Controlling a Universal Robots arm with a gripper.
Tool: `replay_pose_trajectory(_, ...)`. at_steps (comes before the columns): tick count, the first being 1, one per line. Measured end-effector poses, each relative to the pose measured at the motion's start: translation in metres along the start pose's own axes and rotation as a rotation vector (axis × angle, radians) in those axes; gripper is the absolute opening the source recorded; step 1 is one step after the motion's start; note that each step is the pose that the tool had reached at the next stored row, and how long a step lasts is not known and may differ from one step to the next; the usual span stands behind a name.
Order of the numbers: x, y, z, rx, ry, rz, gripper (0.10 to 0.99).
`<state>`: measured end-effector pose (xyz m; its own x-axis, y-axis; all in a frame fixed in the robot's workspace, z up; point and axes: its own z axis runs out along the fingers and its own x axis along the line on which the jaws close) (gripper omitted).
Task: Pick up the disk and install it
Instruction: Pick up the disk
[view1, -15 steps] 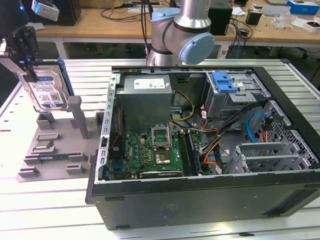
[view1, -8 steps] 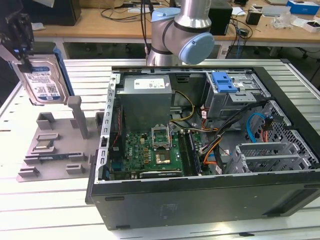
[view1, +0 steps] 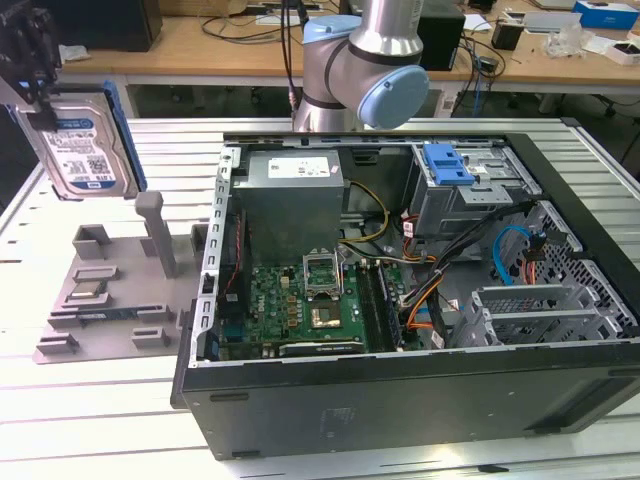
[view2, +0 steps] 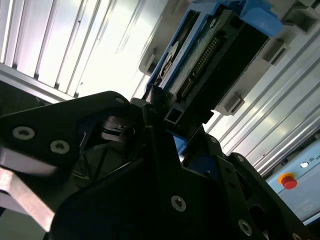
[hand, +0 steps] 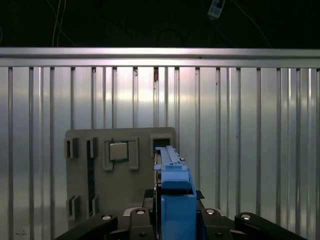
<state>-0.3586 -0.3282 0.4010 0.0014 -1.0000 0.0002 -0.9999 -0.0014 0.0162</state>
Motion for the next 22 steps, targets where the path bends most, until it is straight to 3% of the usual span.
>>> replay_pose_trajectory(10,-0.0005,0.0004,-0.0266,0.000,0.0000,0.000,0.365)
replay_pose_trajectory(16,-0.0009,0.0009,-0.0516,0.000,0.0000,0.000,0.365)
replay_pose_trajectory(17,-0.0010,0.0010,-0.0598,0.000,0.0000,0.000,0.365)
replay_pose_trajectory(19,-0.0011,0.0011,-0.0674,0.000,0.0000,0.000,0.365)
replay_pose_trajectory(22,-0.0014,0.0014,-0.0864,0.000,0.0000,0.000,0.365)
